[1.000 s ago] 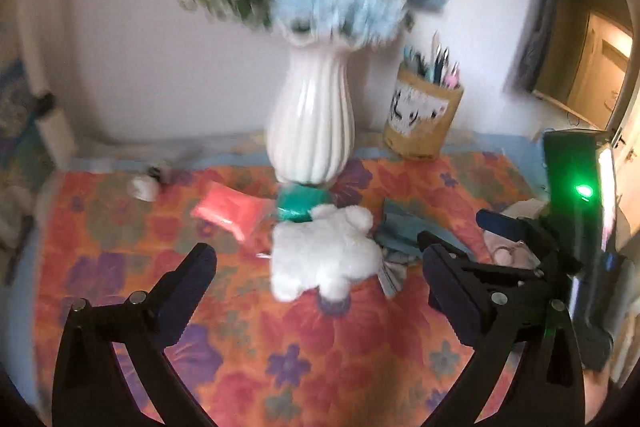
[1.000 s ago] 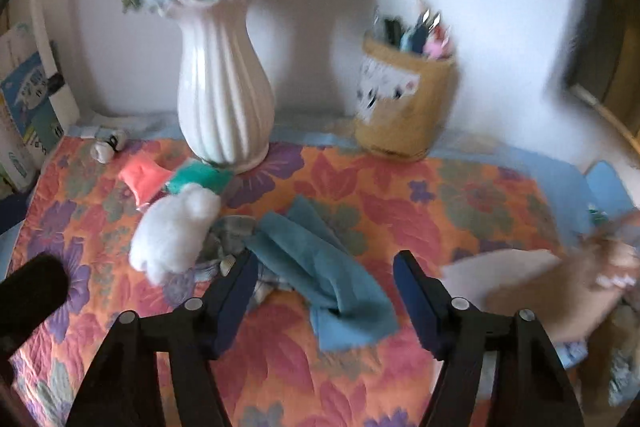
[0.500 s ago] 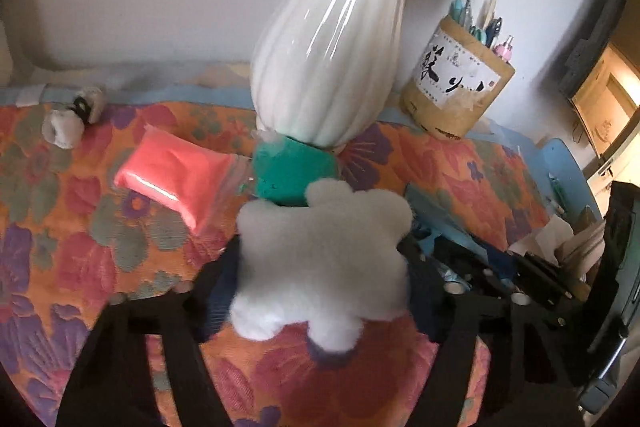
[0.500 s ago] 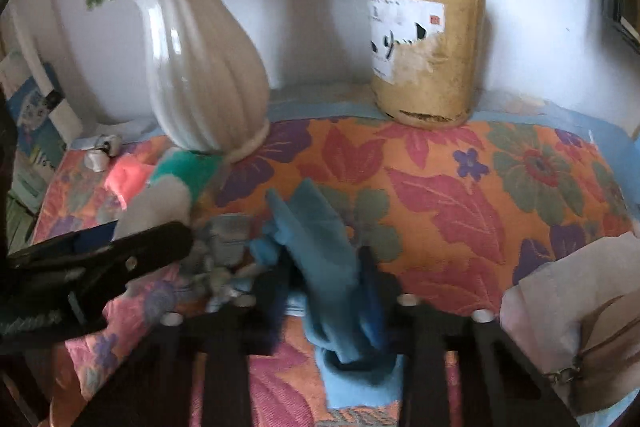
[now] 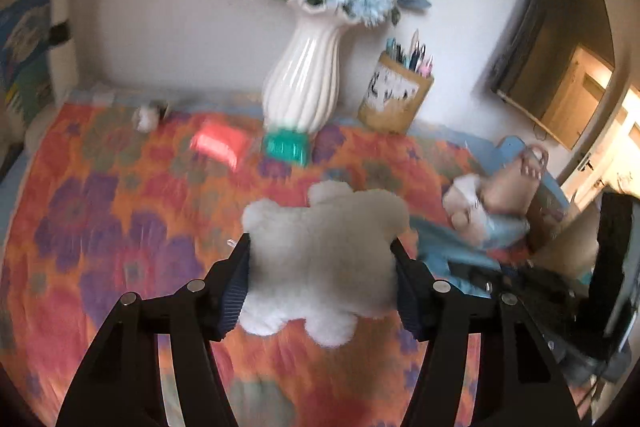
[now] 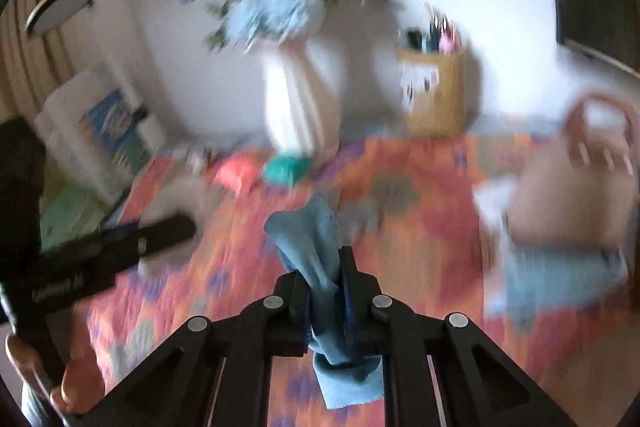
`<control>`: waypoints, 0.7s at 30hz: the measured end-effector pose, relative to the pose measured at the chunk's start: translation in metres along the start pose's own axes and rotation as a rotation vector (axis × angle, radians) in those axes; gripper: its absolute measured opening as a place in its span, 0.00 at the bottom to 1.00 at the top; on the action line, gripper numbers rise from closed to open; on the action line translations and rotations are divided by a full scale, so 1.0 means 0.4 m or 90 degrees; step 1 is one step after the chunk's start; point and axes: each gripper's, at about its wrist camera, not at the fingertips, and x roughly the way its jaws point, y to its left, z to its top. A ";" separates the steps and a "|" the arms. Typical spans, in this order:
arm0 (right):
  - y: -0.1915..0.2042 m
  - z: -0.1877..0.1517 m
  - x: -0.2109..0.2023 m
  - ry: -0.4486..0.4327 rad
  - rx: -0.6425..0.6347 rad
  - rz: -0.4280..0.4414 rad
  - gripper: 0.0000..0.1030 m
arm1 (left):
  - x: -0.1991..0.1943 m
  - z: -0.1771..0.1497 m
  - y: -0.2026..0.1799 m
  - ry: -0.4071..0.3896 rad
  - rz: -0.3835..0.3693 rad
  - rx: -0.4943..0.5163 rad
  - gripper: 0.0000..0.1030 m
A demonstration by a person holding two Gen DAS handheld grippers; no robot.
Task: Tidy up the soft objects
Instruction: 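Grasp the white plush with the left tool while the right tool grasps the teal cloth, then carry the plush and teal cloth to the brown basket while both tools release them inside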
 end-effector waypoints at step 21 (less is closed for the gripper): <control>0.002 -0.230 -0.017 0.073 -0.010 -0.080 0.49 | -0.001 -0.159 -0.040 -0.022 0.055 0.029 0.60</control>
